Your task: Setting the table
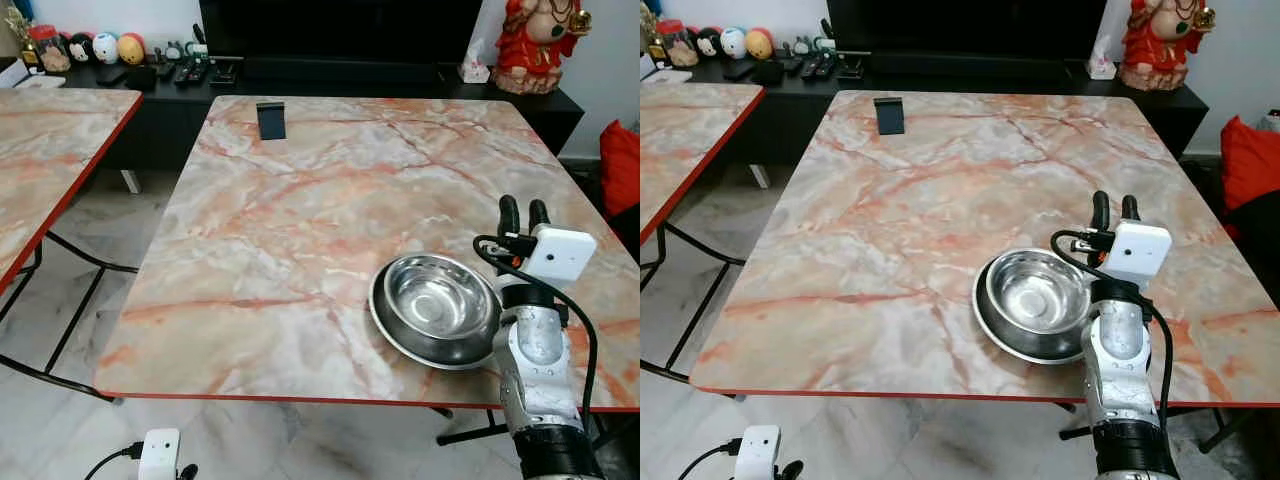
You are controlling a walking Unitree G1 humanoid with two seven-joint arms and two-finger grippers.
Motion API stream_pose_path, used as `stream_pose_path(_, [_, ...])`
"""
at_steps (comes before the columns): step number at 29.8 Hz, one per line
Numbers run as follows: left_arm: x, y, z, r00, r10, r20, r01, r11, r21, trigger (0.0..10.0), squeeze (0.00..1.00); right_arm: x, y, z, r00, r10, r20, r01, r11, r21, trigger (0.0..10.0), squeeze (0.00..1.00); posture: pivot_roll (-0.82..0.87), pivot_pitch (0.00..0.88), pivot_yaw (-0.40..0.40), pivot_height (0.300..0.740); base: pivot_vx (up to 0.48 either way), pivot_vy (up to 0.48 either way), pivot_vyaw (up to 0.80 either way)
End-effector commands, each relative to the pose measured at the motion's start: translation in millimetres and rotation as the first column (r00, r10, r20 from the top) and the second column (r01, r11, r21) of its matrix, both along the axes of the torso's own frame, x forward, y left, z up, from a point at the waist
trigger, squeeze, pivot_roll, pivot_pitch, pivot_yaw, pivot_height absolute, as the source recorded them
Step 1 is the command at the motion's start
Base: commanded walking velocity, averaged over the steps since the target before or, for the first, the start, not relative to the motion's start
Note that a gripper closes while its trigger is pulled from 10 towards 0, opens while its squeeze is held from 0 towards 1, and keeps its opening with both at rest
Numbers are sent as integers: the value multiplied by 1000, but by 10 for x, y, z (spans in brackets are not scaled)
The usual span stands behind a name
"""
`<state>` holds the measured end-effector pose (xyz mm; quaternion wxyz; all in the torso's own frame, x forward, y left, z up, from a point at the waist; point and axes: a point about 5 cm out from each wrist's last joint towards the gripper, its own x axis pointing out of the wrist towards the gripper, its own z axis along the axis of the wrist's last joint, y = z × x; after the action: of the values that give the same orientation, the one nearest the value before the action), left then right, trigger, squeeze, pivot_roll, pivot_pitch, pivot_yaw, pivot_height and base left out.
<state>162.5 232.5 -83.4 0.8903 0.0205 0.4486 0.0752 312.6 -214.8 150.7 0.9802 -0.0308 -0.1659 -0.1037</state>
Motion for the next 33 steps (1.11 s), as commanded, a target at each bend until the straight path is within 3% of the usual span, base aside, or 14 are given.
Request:
stream_pose_path(1, [-31, -21, -23, 1000, 25, -17, -25, 1000, -12, 10000, 0, 13, -57, 22, 1000, -10, -6, 10, 1000, -2, 10000, 0, -88, 0, -75, 740, 0, 322, 0])
stream_pose_path(12, [-40, -57, -35, 999, 28, -19, -28, 999, -24, 10000, 0, 25, -103, 57, 1000, -27, -1, 27, 999, 21, 10000, 0, -79, 0, -68, 740, 0, 321, 0])
stream_pose_path(26, [-24, -18, -21, 999, 33, -18, -34, 999, -15, 10000, 0, 91, 8, 81, 1000, 15, 2, -15, 1000, 3, 10000, 0, -72, 0, -53, 740, 0, 324, 0])
stream_pose_path(33, [16, -31, -7, 1000, 25, -11, -25, 999, -19, 10000, 0, 105, 61, 139, 999, 43, 23, -43, 999, -6, 10000, 0, -103, 0, -45, 740, 0, 321, 747])
